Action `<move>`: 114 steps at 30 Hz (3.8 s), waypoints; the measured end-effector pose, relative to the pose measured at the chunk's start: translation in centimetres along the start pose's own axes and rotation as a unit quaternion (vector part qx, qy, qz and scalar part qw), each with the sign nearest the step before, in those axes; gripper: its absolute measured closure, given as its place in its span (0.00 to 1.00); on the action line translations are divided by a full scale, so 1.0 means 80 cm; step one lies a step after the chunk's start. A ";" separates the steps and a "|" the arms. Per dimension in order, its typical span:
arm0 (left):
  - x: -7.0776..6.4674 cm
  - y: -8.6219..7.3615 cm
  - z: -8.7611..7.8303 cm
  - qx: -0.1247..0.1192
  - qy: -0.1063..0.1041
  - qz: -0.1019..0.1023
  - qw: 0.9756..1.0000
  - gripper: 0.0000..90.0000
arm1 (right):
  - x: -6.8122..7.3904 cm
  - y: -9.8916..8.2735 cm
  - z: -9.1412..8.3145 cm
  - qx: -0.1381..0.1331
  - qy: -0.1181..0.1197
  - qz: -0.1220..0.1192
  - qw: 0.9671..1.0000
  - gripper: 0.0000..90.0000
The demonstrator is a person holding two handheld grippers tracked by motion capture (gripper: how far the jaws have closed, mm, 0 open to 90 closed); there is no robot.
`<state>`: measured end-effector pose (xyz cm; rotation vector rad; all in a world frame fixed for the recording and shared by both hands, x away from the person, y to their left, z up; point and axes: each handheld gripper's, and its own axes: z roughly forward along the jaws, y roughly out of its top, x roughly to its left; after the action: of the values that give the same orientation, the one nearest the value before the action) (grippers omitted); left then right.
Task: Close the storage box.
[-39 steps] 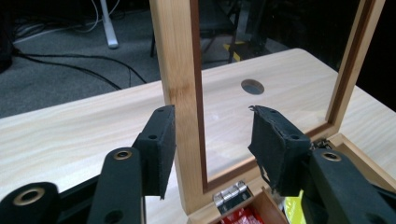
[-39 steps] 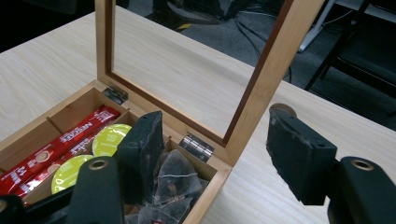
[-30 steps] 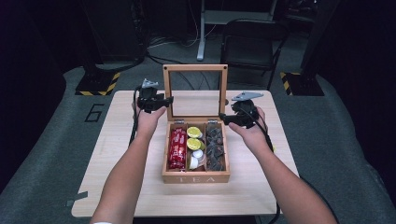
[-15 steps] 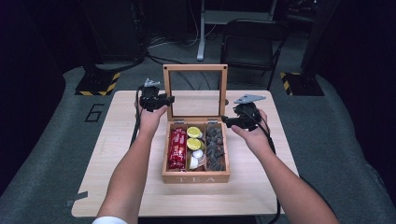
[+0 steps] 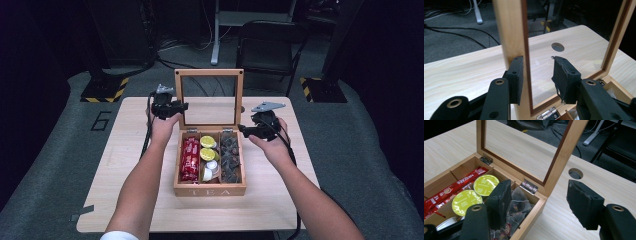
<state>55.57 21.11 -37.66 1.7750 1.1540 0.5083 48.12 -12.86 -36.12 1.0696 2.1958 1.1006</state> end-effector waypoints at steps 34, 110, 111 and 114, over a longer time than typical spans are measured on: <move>0.013 0.002 0.016 0.015 0.025 -0.004 1.000 0.70 | -0.012 -0.014 -0.004 0.007 -0.010 0.012 1.000 0.40; -0.014 -0.033 -0.062 -0.024 -0.038 0.035 0.998 0.61 | -0.003 0.035 0.025 -0.026 -0.031 0.010 0.999 0.71; -0.018 -0.031 -0.067 -0.026 -0.034 0.040 0.998 0.61 | -0.003 0.034 0.024 -0.026 -0.030 0.012 0.999 0.71; -0.024 -0.024 -0.080 -0.028 -0.029 0.052 0.998 0.62 | 0.001 0.031 0.022 -0.030 -0.037 0.002 0.999 0.71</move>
<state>49.00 22.75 -35.94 1.7965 1.0015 0.5425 50.32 -11.05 -35.13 1.0705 2.0913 1.1046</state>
